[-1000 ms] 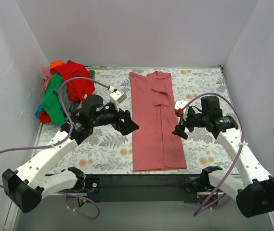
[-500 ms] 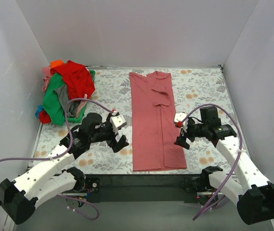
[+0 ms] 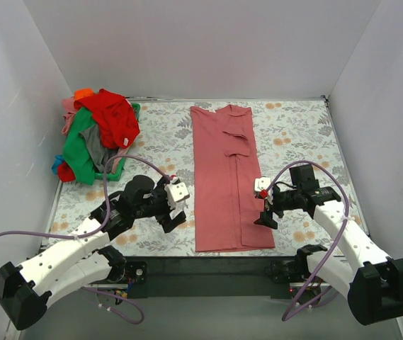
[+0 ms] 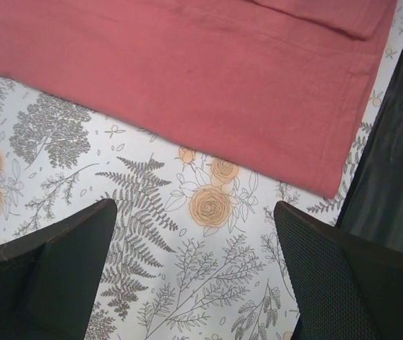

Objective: Fold and stack the t-shirts
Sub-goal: Fold the tshirt

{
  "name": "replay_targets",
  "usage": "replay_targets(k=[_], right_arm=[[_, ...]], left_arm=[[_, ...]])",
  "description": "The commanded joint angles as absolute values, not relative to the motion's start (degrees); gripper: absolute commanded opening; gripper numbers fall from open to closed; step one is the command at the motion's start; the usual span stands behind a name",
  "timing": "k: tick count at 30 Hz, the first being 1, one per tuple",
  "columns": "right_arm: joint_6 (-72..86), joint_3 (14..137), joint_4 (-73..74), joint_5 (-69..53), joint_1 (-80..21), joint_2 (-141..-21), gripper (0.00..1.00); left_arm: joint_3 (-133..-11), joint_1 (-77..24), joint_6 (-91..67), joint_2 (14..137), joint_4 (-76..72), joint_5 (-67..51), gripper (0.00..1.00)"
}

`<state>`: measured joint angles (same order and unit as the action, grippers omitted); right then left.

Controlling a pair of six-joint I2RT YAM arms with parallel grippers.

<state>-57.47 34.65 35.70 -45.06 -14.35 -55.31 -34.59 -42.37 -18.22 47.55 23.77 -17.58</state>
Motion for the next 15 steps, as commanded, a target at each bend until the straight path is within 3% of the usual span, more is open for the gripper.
replay_targets(k=[1, 6, 15], right_arm=[[-59.1, 33.8, 33.6, -48.2, -14.2, -56.3, 0.98], [-59.1, 33.3, 33.0, -47.3, -14.3, -56.8, 0.98], [-58.9, 33.1, 32.6, -46.9, -14.2, -57.0, 0.98]], left_arm=[[-33.8, -43.2, -16.4, 46.9, 26.3, -19.2, 0.94], [-33.7, -45.0, -10.9, 48.0, 30.2, -30.7, 0.85], [-33.4, -51.8, -12.5, 56.9, 27.0, -27.5, 0.76]])
